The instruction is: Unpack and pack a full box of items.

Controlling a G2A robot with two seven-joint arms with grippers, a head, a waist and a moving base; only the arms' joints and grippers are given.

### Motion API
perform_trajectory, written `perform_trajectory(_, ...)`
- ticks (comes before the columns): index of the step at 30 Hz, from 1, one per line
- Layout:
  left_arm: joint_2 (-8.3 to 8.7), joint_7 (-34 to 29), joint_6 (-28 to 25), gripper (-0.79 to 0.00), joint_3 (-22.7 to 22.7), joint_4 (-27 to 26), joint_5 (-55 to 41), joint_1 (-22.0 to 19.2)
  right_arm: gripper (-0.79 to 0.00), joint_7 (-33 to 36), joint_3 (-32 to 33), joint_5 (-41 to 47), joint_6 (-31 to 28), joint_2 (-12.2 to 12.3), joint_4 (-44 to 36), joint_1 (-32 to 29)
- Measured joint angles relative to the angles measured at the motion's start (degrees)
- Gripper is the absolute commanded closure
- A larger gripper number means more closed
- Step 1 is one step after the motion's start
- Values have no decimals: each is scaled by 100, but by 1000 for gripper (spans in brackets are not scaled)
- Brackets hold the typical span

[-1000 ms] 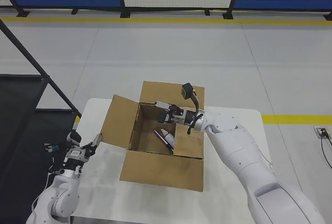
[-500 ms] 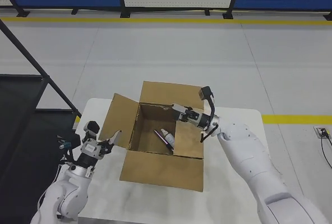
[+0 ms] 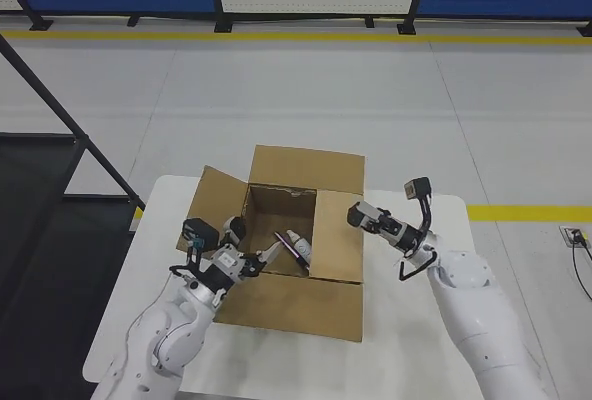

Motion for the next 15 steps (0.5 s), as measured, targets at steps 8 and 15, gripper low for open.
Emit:
perform_trajectory(8,2,3,-1,-785,-8,-3,4,6,-785,4,2,0,6,-1,10,7)
perform_trajectory(15,1,-4,3,-785,0,2,5,10,-785,0,1,1,7,-1,5,4)
